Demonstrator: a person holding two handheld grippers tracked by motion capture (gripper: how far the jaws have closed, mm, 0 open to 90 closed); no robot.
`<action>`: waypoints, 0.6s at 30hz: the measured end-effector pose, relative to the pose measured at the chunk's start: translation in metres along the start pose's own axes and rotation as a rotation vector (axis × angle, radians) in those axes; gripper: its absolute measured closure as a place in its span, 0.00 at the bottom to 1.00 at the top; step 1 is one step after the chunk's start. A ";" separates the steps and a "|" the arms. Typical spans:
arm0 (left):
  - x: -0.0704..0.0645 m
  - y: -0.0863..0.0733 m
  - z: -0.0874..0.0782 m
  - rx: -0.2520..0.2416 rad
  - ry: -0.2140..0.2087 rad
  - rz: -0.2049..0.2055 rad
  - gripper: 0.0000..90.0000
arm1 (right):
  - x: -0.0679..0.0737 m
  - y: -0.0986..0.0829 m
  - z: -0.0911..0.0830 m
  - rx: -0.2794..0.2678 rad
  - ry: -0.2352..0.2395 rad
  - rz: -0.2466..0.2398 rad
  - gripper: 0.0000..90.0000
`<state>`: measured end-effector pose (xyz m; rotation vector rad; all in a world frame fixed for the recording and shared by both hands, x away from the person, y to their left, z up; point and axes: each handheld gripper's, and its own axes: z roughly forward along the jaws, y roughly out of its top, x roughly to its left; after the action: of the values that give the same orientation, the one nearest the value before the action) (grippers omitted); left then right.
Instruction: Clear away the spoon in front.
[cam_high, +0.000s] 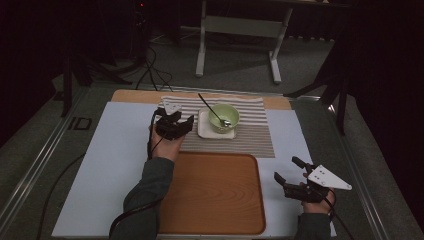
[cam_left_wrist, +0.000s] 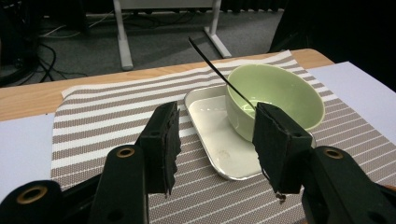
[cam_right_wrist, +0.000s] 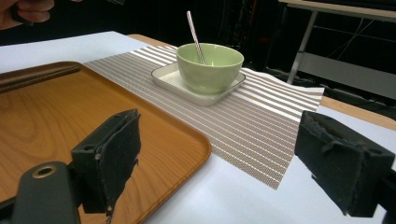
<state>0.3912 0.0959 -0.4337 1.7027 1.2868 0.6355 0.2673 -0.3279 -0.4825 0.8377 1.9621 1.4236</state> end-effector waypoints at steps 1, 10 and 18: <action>0.000 0.000 0.001 -0.001 0.001 0.000 0.57 | 0.000 0.000 0.000 0.000 0.000 -0.001 0.15; 0.001 0.004 0.015 0.009 0.006 0.002 0.56 | 0.000 0.000 0.000 -0.001 -0.001 0.001 0.15; -0.001 0.008 0.027 0.008 -0.003 0.011 0.56 | 0.000 0.000 0.000 -0.003 0.001 0.001 0.15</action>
<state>0.4172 0.0853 -0.4396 1.7176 1.2797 0.6348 0.2673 -0.3285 -0.4824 0.8373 1.9597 1.4273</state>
